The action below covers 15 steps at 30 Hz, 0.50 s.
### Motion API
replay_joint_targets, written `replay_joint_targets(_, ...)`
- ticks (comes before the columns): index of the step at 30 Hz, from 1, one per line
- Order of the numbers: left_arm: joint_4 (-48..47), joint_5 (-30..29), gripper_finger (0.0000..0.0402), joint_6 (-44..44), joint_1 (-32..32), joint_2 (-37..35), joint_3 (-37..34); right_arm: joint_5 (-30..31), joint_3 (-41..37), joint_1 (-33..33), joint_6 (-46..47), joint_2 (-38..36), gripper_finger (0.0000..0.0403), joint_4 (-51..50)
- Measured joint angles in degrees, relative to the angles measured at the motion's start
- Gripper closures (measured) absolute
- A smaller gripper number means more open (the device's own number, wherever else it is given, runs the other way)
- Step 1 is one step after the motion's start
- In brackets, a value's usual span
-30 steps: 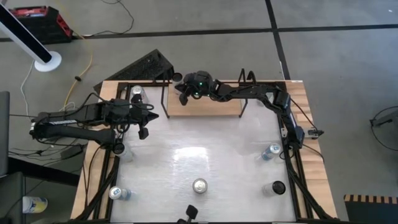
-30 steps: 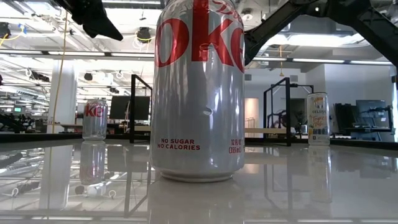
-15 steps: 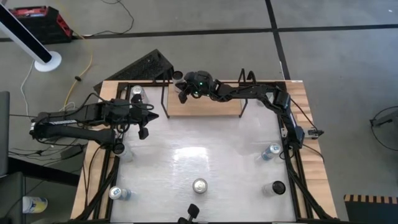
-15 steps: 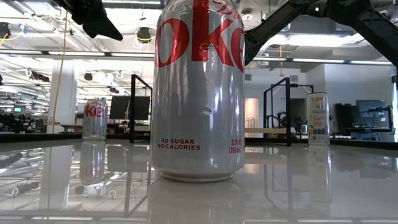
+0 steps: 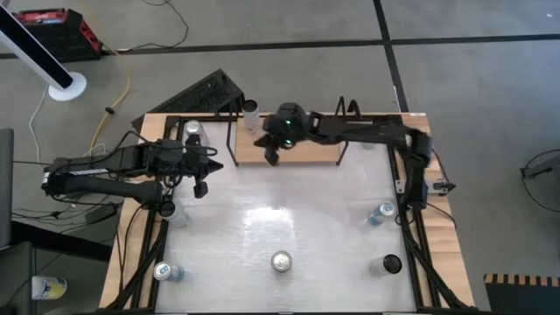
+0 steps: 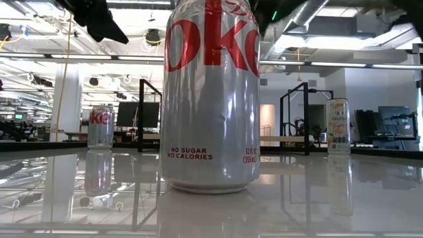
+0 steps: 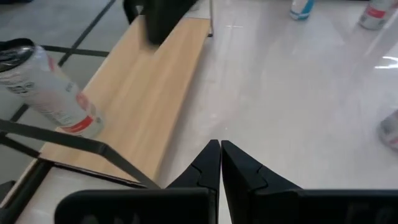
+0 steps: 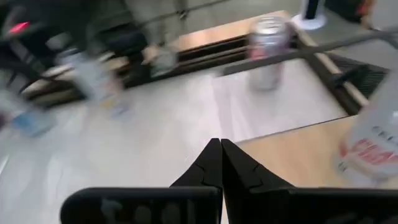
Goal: Place canned beverage on shelf
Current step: Put the top white-pink soda can on the shelf aligned with the other white-pink soda can
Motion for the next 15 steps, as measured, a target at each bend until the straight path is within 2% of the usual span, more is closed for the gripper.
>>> replay_joint_targets(3,0.0,0.7,0.0401,-0.4,-0.7,0.0,0.0,1.9,0.1,4.8,-1.3,-7.4,0.0382,-12.8)
replay_joint_targets(7,0.0,1.6,0.0401,-0.4,-2.6,0.0,0.0,10.0,0.1,14.1,2.6,-16.6,0.0382,-31.4)
replay_joint_targets(12,0.1,1.6,0.0401,0.1,-4.6,0.0,0.0,21.3,0.1,31.4,23.0,-25.5,0.0382,-47.1)
replay_joint_targets(15,0.2,1.6,0.0401,0.1,-5.5,0.0,0.0,28.9,0.1,44.4,38.8,-27.7,0.0382,-50.3)
